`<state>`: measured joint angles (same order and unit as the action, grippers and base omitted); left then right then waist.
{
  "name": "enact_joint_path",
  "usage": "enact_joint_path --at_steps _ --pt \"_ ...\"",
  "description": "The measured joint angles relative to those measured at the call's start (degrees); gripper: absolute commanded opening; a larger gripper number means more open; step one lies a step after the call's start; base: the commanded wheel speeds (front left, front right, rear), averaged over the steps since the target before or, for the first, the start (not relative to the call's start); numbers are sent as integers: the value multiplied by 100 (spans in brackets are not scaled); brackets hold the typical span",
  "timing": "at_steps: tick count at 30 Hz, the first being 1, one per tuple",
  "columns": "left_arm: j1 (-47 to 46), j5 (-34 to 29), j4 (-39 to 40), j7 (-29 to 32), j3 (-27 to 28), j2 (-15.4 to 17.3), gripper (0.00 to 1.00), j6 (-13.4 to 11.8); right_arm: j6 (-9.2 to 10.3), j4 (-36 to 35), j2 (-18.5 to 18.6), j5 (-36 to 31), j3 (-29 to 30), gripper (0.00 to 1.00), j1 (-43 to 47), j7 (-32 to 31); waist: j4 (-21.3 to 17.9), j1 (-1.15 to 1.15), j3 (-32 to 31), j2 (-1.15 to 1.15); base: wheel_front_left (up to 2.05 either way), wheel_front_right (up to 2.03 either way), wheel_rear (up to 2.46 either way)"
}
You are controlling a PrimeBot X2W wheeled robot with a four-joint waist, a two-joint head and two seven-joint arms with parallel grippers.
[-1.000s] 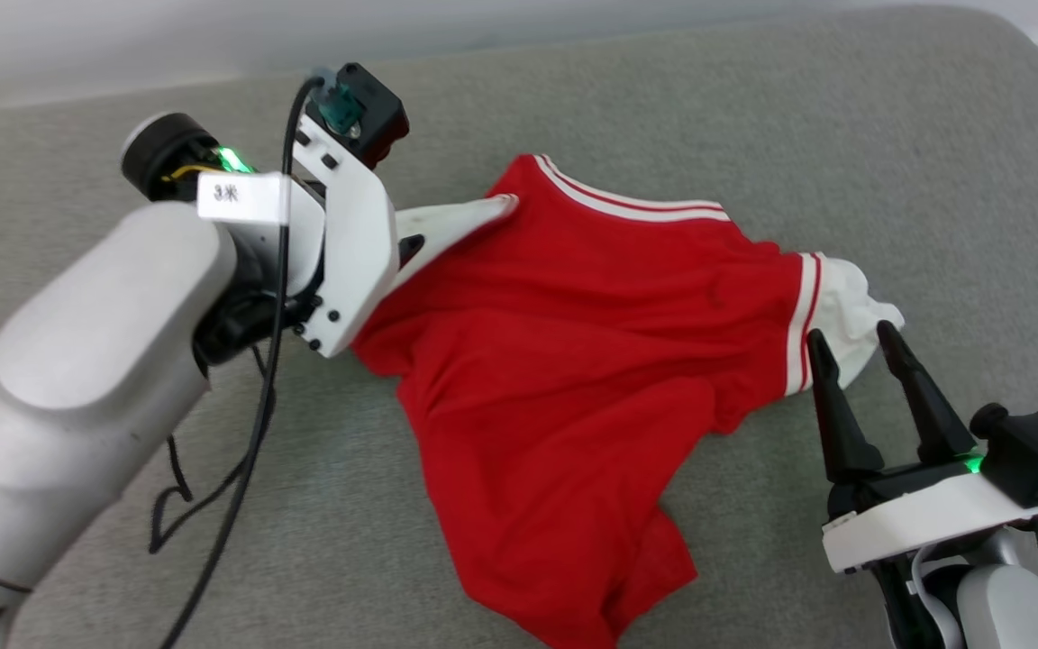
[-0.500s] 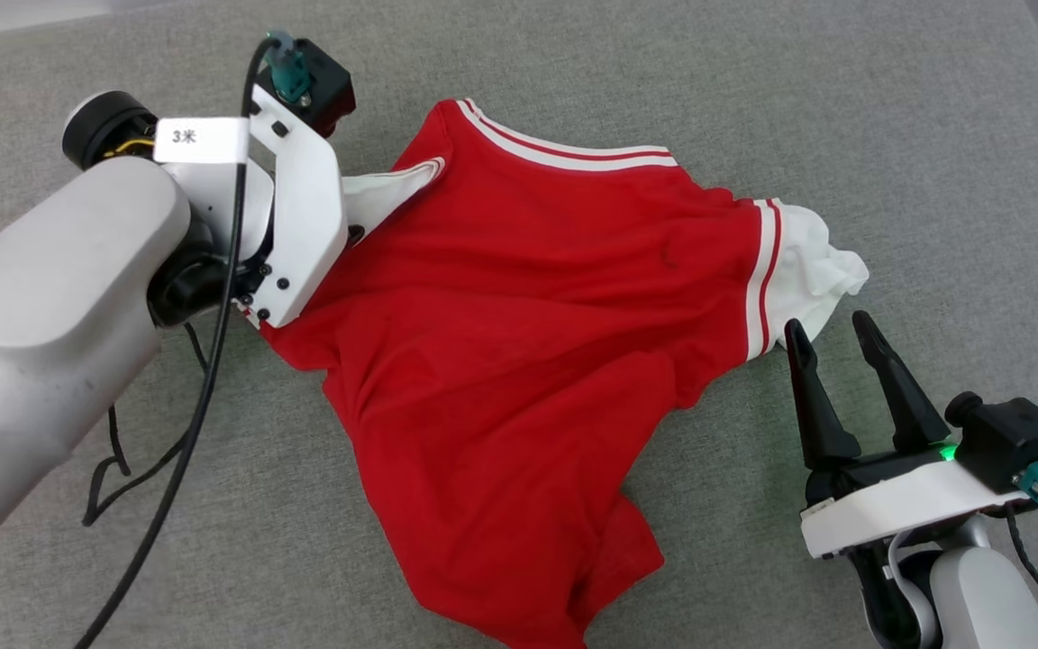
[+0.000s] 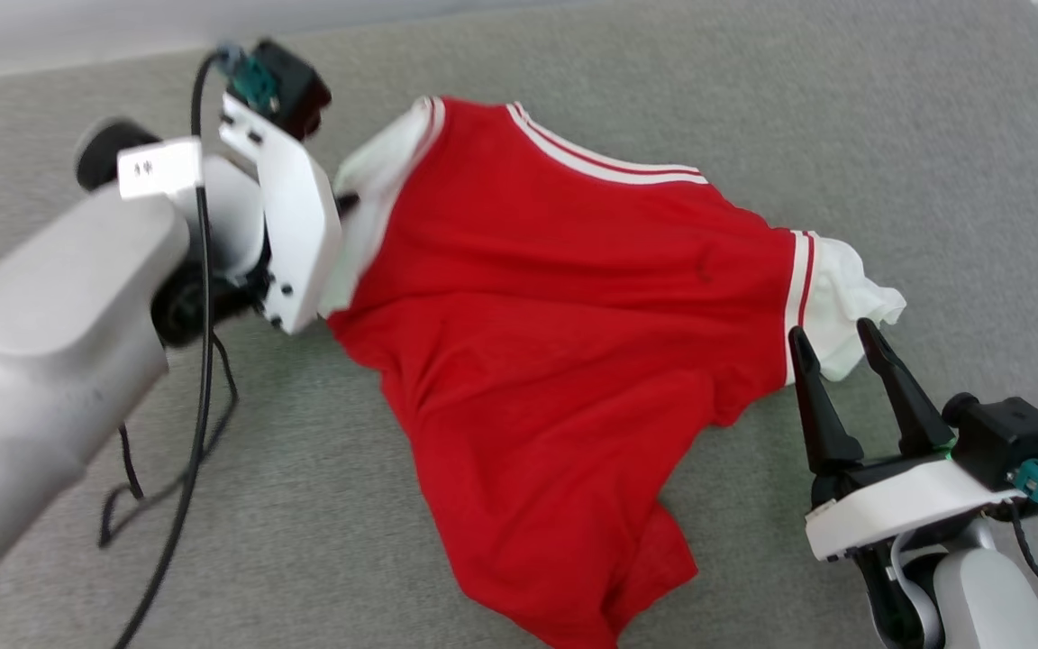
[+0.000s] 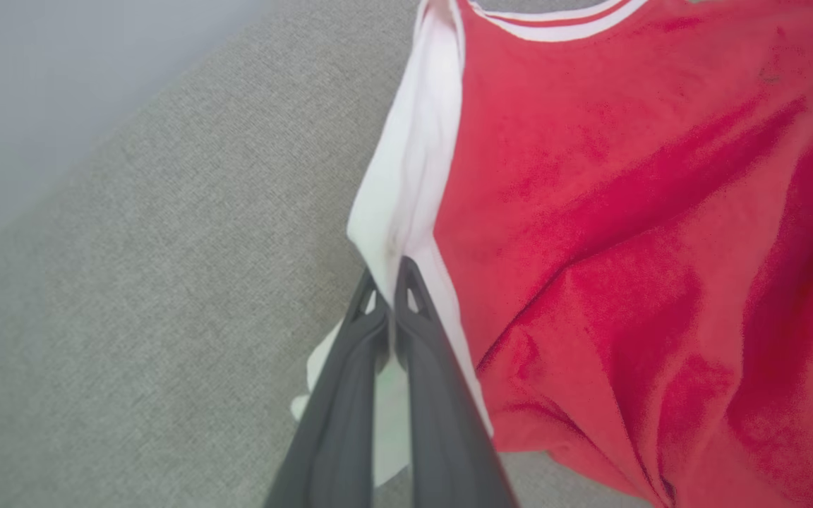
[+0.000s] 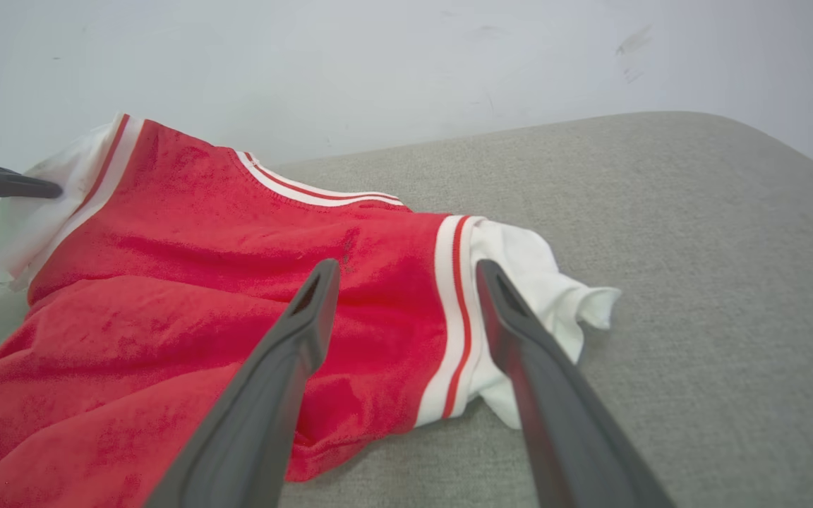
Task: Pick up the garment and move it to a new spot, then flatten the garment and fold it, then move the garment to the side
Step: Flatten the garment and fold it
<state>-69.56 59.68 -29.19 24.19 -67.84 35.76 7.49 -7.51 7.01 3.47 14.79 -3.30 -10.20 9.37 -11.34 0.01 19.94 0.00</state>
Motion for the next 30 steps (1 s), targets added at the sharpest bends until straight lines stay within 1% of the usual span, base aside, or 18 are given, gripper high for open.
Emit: enact_joint_path --at_steps 3,6,10,14,17,19,21,25,29,30 --pt "369 404 129 -174 46 -22 0 0 0 -18 29 -25 81 100 96 -83 177 0 -204 0 0 0 0" --pt "761 978 400 -475 271 -15 0 1 0 -45 64 -71 143 100 192 -163 384 -1 -410 0 0 0 0" --pt "1193 1328 622 -554 345 226 0 0 0 -108 94 -94 201 100 324 -297 699 -1 -661 0 0 0 0" --pt "1705 1946 879 -480 490 352 0 -98 0 -197 97 -129 210 100 356 -445 999 -1 -835 0 0 0 0" --pt "1862 2026 828 -684 619 494 0 -315 0 -264 98 -186 171 100 364 -506 1160 -2 -882 0 0 0 0" --pt "1962 2025 647 -739 633 600 0 -422 0 -305 94 -202 122 100 360 -548 1194 -2 -842 0 0 0 0" --pt "2039 1981 399 -799 600 627 0 -500 0 -335 96 -212 92 100 350 -590 1190 -1 -769 0 0 0 0" --pt "2063 1822 -98 -808 481 625 0 -498 0 -396 116 -226 86 100 330 -644 1143 -1 -626 0 0 0 0" --pt "2065 1573 -559 -935 352 602 0 -360 0 -437 134 -252 59 100 269 -673 1079 -1 -478 0 0 0 0" --pt "2057 1490 -670 -1038 328 586 37 -337 0 -439 136 -253 63 100 255 -683 1066 -1 -447 0 0 0 0"
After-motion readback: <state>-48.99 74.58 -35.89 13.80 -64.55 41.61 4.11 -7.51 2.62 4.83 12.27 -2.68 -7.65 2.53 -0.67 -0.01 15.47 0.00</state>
